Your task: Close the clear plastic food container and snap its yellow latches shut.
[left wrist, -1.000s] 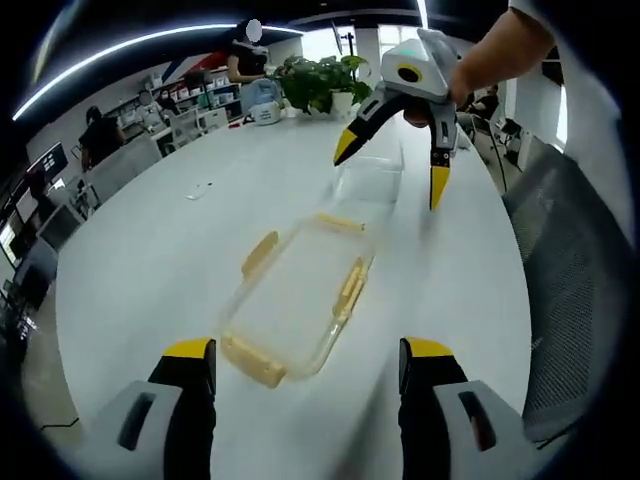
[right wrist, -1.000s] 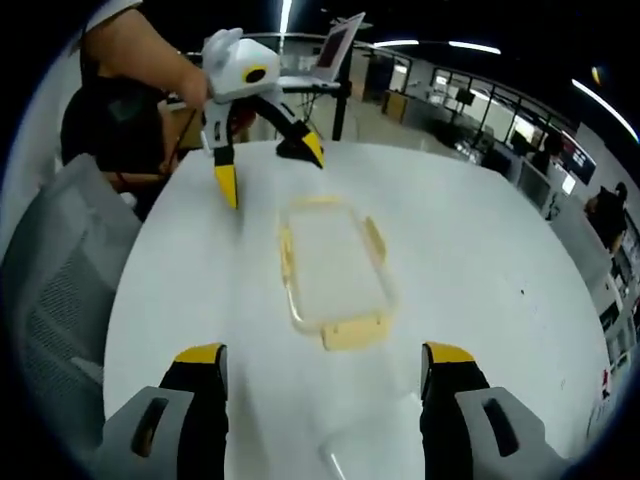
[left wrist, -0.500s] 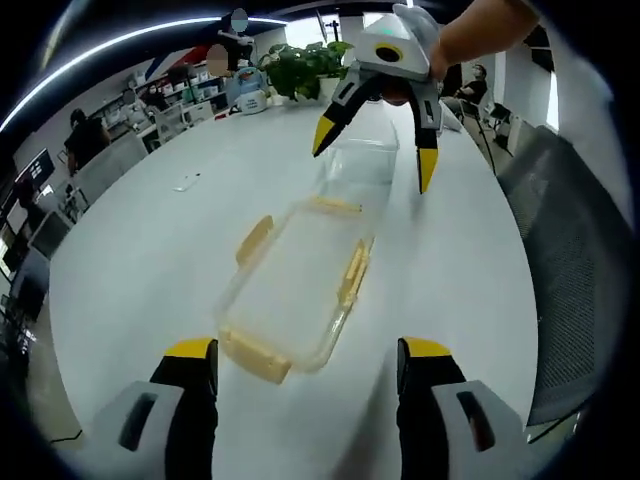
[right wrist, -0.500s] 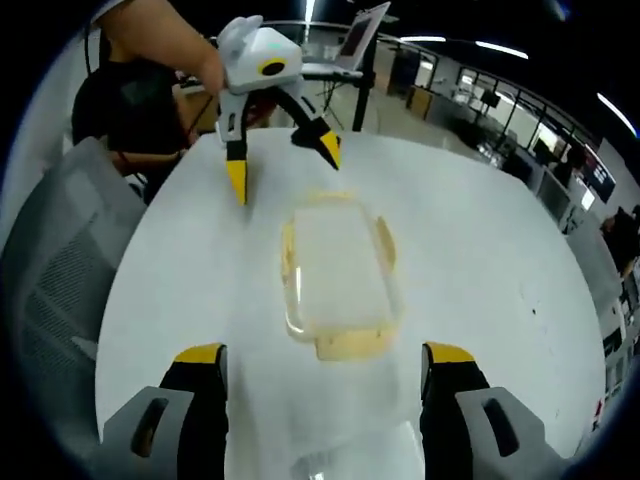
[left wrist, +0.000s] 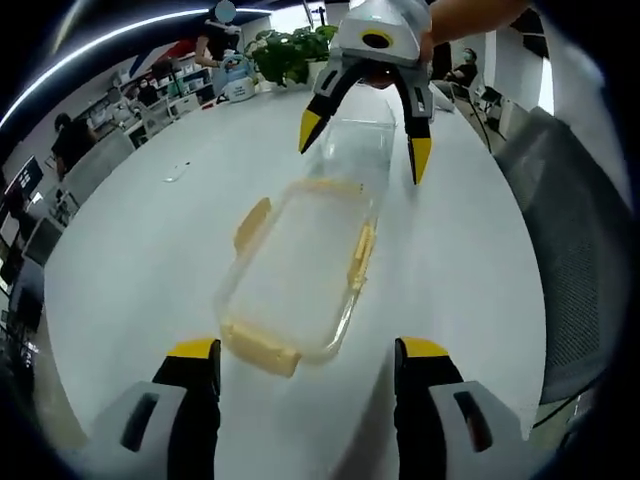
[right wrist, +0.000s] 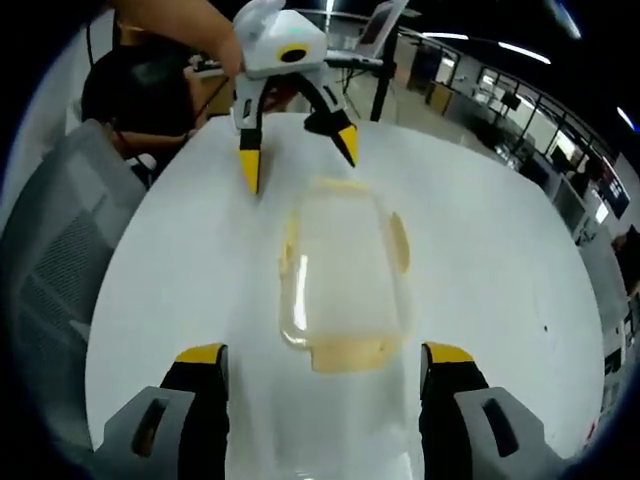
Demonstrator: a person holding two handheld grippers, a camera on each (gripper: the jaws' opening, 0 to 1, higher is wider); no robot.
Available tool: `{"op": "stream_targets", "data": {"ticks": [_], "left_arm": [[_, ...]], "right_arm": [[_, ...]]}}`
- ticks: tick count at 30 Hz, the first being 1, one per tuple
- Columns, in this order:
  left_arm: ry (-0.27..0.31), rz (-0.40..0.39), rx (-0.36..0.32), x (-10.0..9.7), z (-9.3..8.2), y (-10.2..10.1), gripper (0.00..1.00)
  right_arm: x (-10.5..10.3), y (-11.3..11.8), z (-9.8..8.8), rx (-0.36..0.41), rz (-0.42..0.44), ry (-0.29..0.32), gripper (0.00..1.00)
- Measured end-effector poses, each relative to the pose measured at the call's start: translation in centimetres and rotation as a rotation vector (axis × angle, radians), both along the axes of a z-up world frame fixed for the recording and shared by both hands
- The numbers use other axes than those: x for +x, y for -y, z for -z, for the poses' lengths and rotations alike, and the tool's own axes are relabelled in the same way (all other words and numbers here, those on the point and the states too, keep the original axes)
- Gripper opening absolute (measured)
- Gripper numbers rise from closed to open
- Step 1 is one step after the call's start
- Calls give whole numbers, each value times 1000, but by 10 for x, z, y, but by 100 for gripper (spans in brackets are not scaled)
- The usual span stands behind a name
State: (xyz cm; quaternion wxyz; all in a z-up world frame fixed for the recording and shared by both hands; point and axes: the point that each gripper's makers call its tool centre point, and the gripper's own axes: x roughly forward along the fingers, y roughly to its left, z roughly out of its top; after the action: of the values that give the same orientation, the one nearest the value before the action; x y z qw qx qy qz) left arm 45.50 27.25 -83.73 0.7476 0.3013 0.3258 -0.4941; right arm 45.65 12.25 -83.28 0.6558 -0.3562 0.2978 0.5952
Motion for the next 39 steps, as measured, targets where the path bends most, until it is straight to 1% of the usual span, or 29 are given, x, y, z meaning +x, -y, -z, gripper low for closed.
{"op": "stream_targets", "data": {"ticks": [5,9,12,13,16,19,29,34,39], "left_arm": [[-1,-5,3,6,0,-2,71],[4,31,43,10,4,-5,71],[-2,35,49,13,8,-5,71],[-2,37,50,13,8,-5,71],[5,73,78,14,11,-4,70],[16,80,82,18,11,-4,70],[11,120,104,26,13,-5,69],[-9,143,97,28,14,-4,69],[-49,152,82,30,17,-4,69]], "right_arm": [[5,0,6,-31,6,-17,78],[4,-1,9,-46,-8,-27,78],[5,1,15,-72,-3,-43,78],[5,1,15,-71,-2,-43,78],[6,0,15,-70,0,-49,78],[7,1,18,-78,-3,-54,77],[7,3,26,-100,-24,-70,76],[10,2,29,-102,-29,-76,75],[10,1,30,-100,-32,-83,75]]}}
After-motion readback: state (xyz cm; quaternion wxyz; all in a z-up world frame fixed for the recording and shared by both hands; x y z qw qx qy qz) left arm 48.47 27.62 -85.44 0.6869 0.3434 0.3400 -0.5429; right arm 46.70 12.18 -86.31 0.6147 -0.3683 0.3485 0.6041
